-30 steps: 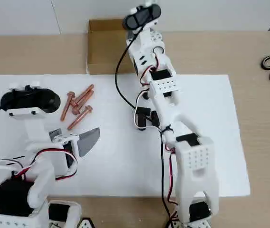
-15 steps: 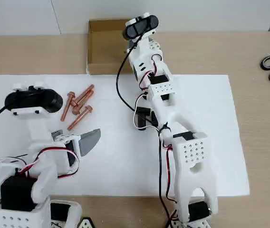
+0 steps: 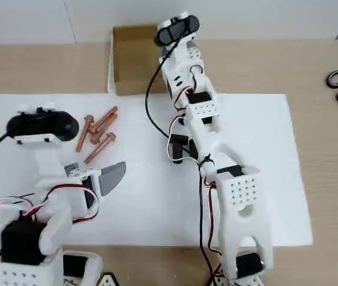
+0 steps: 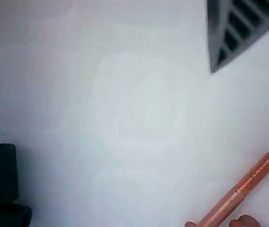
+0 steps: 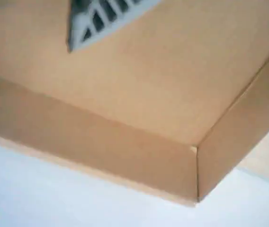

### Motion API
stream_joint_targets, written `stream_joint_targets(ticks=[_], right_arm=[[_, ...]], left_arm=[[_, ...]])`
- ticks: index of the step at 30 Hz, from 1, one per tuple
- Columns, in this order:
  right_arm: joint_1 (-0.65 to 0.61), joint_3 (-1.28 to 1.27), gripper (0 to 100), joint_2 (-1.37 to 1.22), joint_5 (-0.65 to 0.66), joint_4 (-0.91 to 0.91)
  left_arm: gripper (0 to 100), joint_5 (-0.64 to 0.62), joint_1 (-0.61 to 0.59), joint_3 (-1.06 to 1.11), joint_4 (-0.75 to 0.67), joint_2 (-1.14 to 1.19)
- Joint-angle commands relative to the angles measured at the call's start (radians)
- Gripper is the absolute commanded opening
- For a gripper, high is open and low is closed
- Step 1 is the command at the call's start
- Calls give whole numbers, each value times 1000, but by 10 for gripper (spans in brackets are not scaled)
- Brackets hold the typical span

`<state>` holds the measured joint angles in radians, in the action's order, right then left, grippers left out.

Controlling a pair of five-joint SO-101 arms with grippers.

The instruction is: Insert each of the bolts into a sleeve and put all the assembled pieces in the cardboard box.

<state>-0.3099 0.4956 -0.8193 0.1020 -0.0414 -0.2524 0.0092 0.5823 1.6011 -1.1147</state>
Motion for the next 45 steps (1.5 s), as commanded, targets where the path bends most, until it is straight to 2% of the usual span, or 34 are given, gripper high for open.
stream_joint_targets(ticks=[1,4,7,12,18,27,32,37,45], right_arm=[[8,77,169,35,12,-12],[18,133,169,36,9,-74],[22,207,169,90,8,-211],[51,270,169,282,6,-509],[88,269,169,544,5,-949],[82,267,169,656,5,-1429],[18,265,169,539,-15,-1563],[-31,265,169,361,-175,-1600],[-31,265,169,214,-176,-1633]], left_arm=[[331,5,0,-4,-26,-8],[331,5,2,-5,-26,-8],[331,5,2,-5,-26,-8],[331,5,2,-70,-20,-8],[331,0,3,-101,3,-6],[331,5,-2,-101,52,2],[331,5,0,-97,52,2],[331,5,-3,-97,52,2],[331,6,-3,-96,52,2]])
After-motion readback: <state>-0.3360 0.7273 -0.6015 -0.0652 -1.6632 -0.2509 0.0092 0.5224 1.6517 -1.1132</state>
